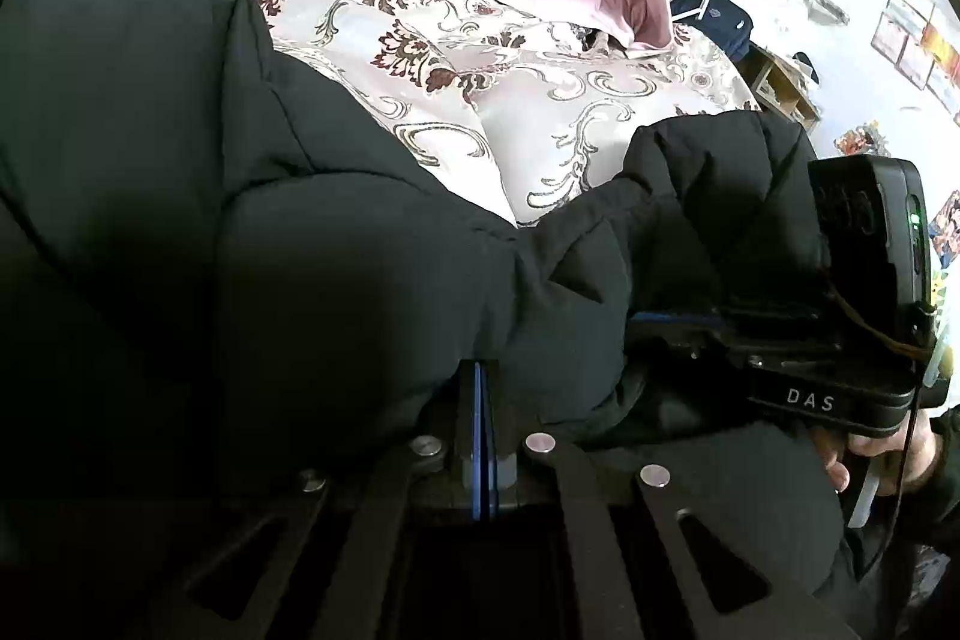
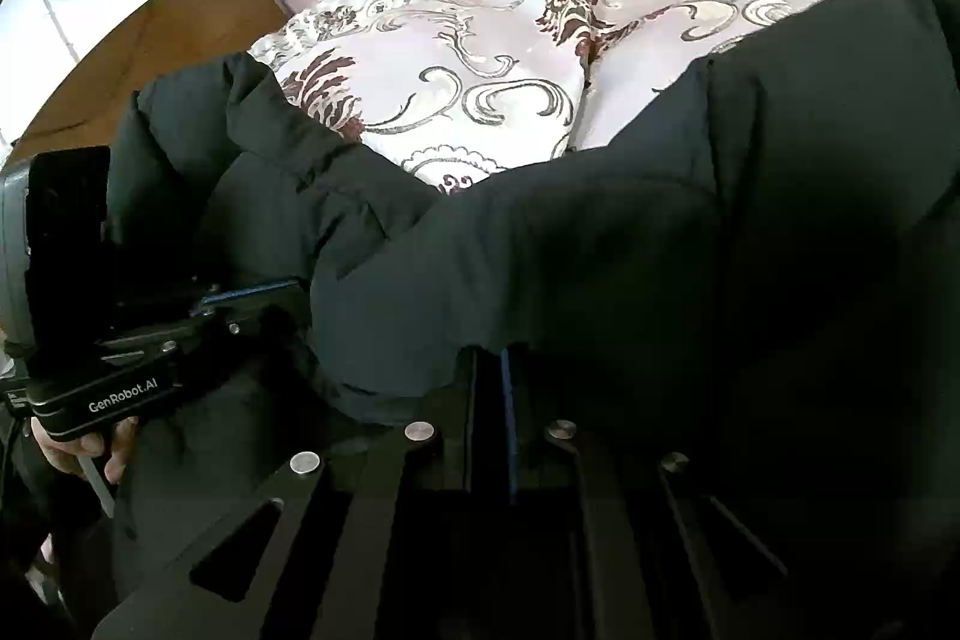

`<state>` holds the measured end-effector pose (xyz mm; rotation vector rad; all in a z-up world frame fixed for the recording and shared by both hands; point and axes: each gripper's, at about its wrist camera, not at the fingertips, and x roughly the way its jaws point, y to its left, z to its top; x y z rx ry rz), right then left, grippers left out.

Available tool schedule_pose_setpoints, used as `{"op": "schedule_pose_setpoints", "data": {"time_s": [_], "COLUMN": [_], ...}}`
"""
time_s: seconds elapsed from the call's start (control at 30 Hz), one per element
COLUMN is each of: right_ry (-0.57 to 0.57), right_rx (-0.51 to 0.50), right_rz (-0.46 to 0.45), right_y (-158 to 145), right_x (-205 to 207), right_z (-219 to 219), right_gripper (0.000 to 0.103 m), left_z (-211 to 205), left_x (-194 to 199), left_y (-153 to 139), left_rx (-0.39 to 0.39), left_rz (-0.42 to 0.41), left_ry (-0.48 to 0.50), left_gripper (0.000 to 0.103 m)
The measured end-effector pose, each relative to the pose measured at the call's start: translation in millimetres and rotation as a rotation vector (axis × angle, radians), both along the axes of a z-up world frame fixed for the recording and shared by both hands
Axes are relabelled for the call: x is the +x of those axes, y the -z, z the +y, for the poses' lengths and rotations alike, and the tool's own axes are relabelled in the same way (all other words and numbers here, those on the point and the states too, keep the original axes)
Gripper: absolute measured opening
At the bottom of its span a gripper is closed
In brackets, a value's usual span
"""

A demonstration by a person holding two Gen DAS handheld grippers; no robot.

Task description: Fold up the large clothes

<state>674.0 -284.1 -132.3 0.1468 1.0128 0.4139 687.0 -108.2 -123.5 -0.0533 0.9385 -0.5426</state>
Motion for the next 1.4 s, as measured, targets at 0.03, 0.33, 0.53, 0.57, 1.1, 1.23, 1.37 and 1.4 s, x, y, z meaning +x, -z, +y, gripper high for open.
{"op": "schedule_pose_setpoints", "data": {"time_s": [0.03,0.33,0.53,0.57,1.1,1.23,1.37,1.4], "right_ry": [0.004,0.043,0.164,0.194,0.357,0.333,0.317,0.316], "right_rx": [0.004,0.007,-0.003,-0.008,0.003,-0.012,-0.025,-0.026], "right_rz": [0.003,-0.021,-0.099,-0.116,-0.417,-0.428,-0.427,-0.424], "right_y": [0.3,-26.2,-56.5,-63.2,-166.2,-185.3,-211.9,-221.4], "right_x": [-1.0,-16.3,-48.3,-56.1,-182.7,-220.4,-261.6,-274.8], "right_z": [-0.7,-6.8,-28.7,-33.3,-44.1,-34.5,-29.6,-28.8], "right_gripper": [0.007,0.035,0.047,0.051,0.091,0.091,0.091,0.091], "left_z": [-0.3,3.9,11.4,13.2,39.2,53.8,65.3,67.4], "left_x": [-0.2,-7.1,-38.3,-44.8,-169.9,-216.0,-269.7,-281.6], "left_y": [0.1,-19.7,-53.3,-59.1,-159.2,-187.2,-217.3,-223.1], "left_rx": [0.001,0.012,-0.015,-0.031,-0.052,-0.059,-0.023,-0.017], "left_rz": [0.0,-0.045,-0.143,-0.154,-0.279,-0.296,-0.344,-0.357], "left_ry": [0.0,-0.054,-0.145,-0.157,-0.267,-0.295,-0.307,-0.308], "left_gripper": [0.003,0.006,0.049,0.064,0.102,0.102,0.102,0.102]}}
